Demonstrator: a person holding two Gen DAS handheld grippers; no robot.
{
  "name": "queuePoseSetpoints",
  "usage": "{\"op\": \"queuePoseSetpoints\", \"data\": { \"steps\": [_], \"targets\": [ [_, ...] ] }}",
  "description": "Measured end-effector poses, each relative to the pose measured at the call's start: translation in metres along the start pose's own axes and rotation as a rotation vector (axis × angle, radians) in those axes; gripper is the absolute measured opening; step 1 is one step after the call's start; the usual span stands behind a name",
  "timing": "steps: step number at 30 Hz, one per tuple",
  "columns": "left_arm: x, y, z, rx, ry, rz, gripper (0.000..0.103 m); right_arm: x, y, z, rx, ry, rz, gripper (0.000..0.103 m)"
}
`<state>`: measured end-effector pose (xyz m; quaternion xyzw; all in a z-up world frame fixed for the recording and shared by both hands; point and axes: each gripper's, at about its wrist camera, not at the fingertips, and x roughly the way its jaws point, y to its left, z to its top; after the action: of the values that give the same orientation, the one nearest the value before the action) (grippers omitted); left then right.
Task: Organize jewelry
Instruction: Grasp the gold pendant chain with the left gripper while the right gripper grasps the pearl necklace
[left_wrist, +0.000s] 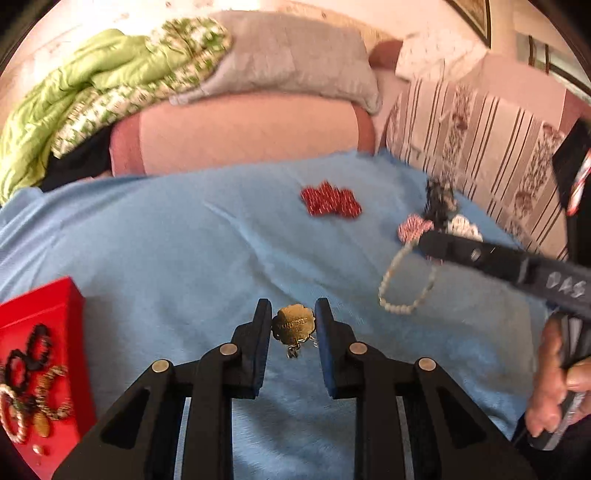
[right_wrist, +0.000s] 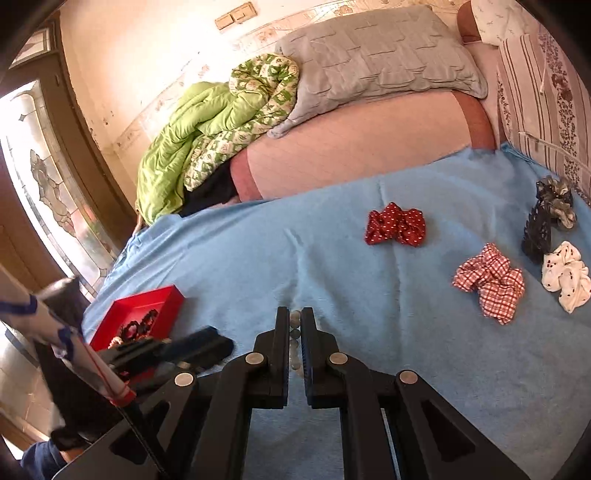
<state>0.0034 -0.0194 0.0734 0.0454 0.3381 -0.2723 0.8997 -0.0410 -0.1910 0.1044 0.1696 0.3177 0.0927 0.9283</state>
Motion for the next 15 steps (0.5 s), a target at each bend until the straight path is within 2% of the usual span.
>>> {"op": "queuePoseSetpoints", "data": {
  "steps": [7,15],
  "targets": [
    [-0.018,0.024,0.004,-0.048,-0.028,0.010,0.023,0.007,0.009,-0.001,-0.007,0.010,0.018,0.006],
    [-0.033,0.031,0.009,-0.073,-0.051,0.012,0.023,0.008,0.015,-0.001,0.019,0.014,0.065,0.006]
  ]
}}
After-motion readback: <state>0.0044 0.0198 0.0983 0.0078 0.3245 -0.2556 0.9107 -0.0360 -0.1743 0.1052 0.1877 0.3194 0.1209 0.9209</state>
